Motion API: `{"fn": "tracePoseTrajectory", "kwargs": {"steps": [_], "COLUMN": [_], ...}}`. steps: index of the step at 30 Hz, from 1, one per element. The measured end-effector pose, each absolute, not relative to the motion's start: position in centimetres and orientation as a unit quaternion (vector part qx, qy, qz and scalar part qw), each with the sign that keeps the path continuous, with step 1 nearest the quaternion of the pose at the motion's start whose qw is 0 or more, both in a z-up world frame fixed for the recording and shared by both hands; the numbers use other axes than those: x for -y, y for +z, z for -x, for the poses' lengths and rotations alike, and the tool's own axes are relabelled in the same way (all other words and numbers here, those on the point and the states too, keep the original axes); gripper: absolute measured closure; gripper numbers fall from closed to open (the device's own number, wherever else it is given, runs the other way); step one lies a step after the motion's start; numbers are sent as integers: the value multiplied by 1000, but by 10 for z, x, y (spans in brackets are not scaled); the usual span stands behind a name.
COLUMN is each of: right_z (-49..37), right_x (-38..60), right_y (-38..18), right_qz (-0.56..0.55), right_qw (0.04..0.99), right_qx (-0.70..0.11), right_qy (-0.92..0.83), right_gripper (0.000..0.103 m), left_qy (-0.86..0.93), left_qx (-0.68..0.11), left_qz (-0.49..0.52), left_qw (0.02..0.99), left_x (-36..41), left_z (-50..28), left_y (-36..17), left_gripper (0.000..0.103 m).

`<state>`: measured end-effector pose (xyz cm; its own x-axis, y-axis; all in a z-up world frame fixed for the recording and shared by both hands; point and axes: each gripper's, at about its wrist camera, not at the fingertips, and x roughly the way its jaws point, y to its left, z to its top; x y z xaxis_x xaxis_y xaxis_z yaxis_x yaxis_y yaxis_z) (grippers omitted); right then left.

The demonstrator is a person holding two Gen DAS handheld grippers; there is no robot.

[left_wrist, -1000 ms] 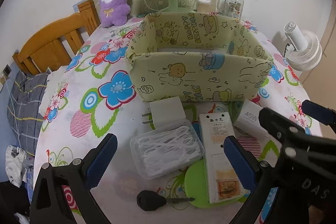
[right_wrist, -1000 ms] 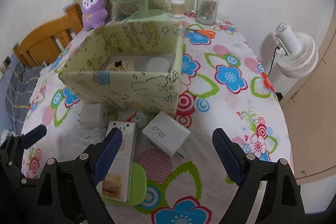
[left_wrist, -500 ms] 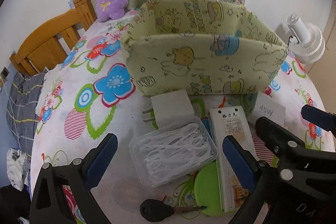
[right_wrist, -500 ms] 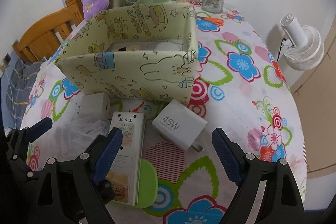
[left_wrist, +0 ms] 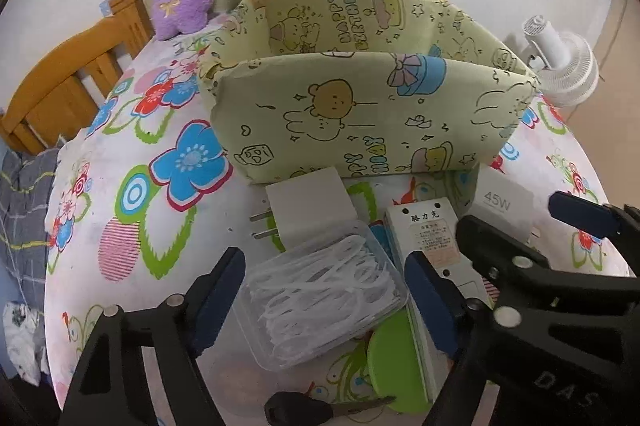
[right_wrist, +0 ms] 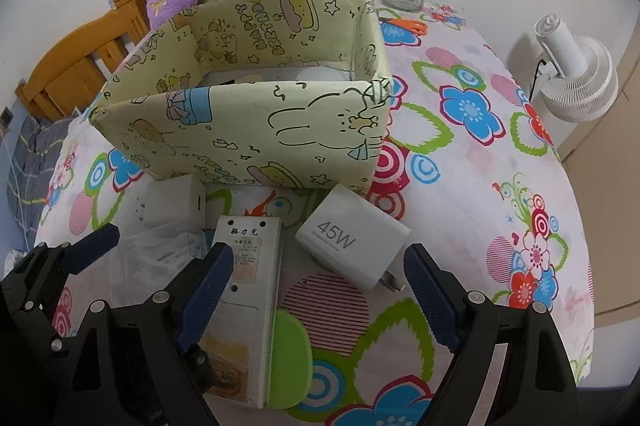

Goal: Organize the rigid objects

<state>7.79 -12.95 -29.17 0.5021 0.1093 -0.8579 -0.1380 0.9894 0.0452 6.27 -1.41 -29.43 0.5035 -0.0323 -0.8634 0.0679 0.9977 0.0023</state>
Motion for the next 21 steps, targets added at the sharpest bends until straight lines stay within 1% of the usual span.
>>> {"fn": "tracePoseTrajectory", "kwargs": {"steps": [4,9,12,16,19,21], "right_z": [-79,-77,-76,-72,-70,-69], "right_x": [123,115,110,103,96,95], "right_y": [-294,-299,-302,-306,-312,-314], "right_qz": [15,15,17,19,22,18], "right_qw": [864,860,858,857,852,850], "right_qx": [-498,-505,-509,-511,-519,-523], "right_qy": [70,68,67,67,65,62], "right_gripper": [14,14,14,14,19,20], "left_qy": [-42,-56,-59,-39,-38,-35], "left_qx": [-498,-500,-502,-513,-524,-528], "left_qz": [-24,-41,-49,-37,-23,-18], "left_qw": [866,863,861,857,850,848], "left_x": [13,8,4,-4,-9,-10], "left_z": [-60,-57,-54,-50,-48,-48], "left_y": [-293,-293,-293,-296,-301,-305], "left_gripper": [25,26,24,13,11,11]}}
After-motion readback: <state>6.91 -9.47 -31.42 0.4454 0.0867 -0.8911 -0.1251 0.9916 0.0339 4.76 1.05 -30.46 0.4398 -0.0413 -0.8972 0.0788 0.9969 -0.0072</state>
